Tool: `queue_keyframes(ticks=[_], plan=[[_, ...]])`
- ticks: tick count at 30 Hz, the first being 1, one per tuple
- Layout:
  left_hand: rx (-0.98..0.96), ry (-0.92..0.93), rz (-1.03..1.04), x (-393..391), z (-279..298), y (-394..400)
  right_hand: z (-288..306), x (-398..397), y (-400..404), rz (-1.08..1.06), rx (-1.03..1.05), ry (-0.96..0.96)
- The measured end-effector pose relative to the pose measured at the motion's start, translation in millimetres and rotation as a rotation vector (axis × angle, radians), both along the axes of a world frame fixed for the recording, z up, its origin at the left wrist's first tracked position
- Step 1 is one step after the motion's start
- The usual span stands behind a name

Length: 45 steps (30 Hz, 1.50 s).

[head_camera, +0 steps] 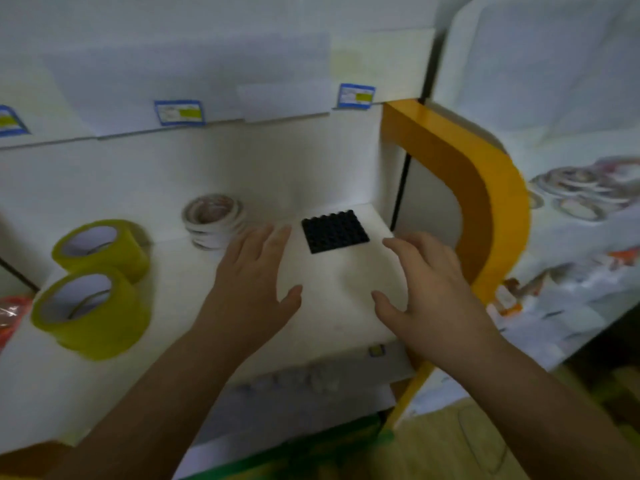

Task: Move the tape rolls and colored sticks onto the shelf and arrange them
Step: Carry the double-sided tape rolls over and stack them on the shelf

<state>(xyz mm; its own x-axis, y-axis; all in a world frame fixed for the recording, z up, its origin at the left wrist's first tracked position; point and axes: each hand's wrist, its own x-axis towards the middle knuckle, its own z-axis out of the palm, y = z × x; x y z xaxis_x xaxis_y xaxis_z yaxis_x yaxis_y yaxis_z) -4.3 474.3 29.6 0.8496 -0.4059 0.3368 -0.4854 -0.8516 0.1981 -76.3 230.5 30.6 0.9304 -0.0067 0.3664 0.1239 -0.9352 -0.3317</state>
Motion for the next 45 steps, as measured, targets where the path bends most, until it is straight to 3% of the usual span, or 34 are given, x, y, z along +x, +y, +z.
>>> queue_keyframes(ticks=[7, 20, 31, 40, 45], plan=[[-0.038, 0.028, -0.044, -84, 1, -85, -2, -101, -63, 0.039, 0.050, -0.001], [-0.161, 0.041, -0.157, -186, 9, -223, -2, -205, -208, -0.200, -0.005, 0.011], [-0.148, 0.117, -0.228, -152, 12, -347, -12, -218, -295, -0.318, -0.018, 0.077], [-0.175, 0.125, -0.181, -67, 8, -433, 7, -152, -376, -0.326, -0.110, 0.060], [-0.164, 0.108, -0.191, -18, 5, -473, 1, -112, -409, -0.340, -0.056, 0.055]])
